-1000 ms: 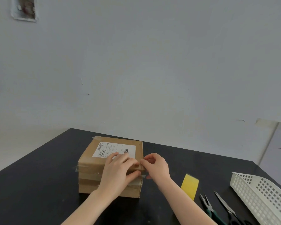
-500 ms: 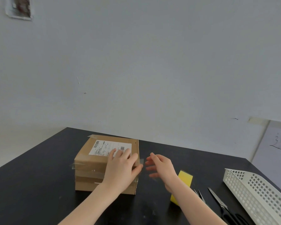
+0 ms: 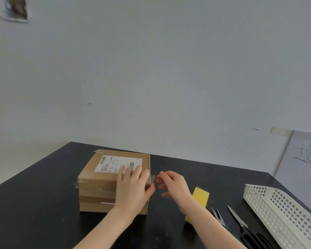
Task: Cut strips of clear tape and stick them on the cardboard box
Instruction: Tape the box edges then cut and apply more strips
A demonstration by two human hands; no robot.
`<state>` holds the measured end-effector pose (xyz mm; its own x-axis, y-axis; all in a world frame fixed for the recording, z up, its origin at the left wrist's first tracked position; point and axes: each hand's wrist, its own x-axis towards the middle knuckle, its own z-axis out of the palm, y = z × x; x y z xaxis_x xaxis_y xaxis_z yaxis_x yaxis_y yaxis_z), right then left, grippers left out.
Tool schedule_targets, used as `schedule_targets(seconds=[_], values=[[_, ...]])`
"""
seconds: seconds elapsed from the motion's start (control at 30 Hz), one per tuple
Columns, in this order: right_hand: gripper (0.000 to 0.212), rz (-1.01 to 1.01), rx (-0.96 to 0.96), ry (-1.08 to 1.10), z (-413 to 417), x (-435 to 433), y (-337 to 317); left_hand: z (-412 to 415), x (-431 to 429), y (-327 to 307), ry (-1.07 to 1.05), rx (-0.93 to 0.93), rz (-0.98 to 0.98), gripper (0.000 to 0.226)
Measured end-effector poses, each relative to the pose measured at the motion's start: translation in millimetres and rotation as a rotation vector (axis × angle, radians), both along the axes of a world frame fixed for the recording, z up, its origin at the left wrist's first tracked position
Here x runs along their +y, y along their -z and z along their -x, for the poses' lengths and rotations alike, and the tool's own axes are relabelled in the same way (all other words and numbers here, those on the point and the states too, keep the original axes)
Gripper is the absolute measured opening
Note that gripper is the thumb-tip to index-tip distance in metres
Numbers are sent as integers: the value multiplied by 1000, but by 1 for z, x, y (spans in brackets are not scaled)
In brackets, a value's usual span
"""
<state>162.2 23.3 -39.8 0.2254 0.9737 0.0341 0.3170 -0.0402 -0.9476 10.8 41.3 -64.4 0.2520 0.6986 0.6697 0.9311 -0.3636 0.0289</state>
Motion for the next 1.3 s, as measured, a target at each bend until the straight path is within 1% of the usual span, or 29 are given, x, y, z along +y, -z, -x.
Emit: schedule_targets(seconds=[0.07,0.13,0.23,0.27,0.33,0.47,0.7,0.87,0.97,1.07,1.3], values=[[18,-5,13,3,-2,-2,-1,1,-2,0,7,-14,-53,37],[18,-11,14,9,-4,-3,-2,1,-3,-3,-1,-58,-68,40],[19,-17,9,19,-5,-6,-3,-7,0,-7,-50,-79,-42,28],[20,-18,9,19,-6,-6,-3,-10,1,-7,-79,-76,-20,28],[20,-17,7,21,-6,-7,-4,-16,2,-9,-122,-81,30,32],[19,-12,-2,24,-9,-8,-4,-20,1,-9,-156,-78,39,38],[18,-17,-6,33,-13,-10,-3,-21,0,-6,-128,-90,13,42],[17,-33,8,38,-16,-13,-5,-15,-1,-2,-100,-77,-54,45],[18,-45,10,44,-19,-14,-9,-10,-3,0,-78,-85,-83,43],[19,-52,7,50,-22,-15,-14,-10,-3,2,-64,-97,-70,33],[19,-47,-7,62,-27,-18,-16,-11,2,3,-18,-116,-2,36]])
